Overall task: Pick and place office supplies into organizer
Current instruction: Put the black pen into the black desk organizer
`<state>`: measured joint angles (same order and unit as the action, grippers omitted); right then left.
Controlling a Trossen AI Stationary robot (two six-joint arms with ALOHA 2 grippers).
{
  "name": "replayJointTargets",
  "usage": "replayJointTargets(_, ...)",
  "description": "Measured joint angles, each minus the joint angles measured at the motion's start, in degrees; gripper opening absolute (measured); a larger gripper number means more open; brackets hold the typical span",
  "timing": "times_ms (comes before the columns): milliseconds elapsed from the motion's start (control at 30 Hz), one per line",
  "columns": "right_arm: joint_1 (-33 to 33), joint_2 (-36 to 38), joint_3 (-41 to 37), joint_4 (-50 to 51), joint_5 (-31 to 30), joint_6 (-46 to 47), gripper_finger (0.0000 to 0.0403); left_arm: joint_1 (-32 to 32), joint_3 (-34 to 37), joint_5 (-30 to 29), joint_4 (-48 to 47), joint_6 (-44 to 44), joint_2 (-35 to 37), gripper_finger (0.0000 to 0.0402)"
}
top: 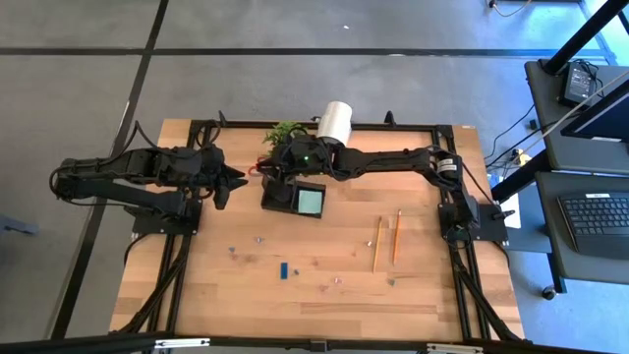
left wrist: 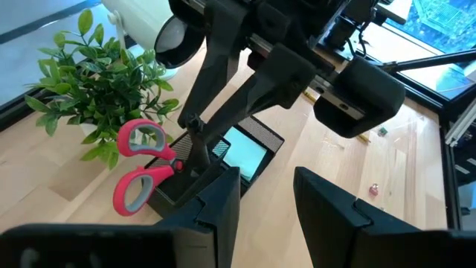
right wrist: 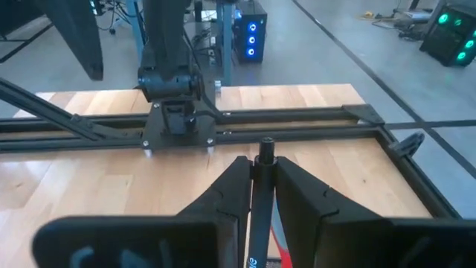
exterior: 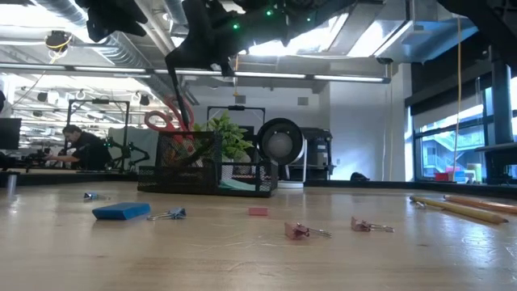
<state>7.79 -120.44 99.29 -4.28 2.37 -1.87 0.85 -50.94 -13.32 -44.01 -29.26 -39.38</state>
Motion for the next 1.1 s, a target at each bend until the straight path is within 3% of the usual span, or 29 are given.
replayJointTargets(267,0.04,0.02,0.0,2.07,-3.42,-3.77,0.0061,0.01,0.0,-0.01,0.0,0.0,0.01,0.0123)
replayJointTargets(1100,0.33,-0.83,-8.95,2.09,-3.34,-1.37,0.0061,0.0,0.0,-0.02,0.0,-0.04,0.01,0.0123)
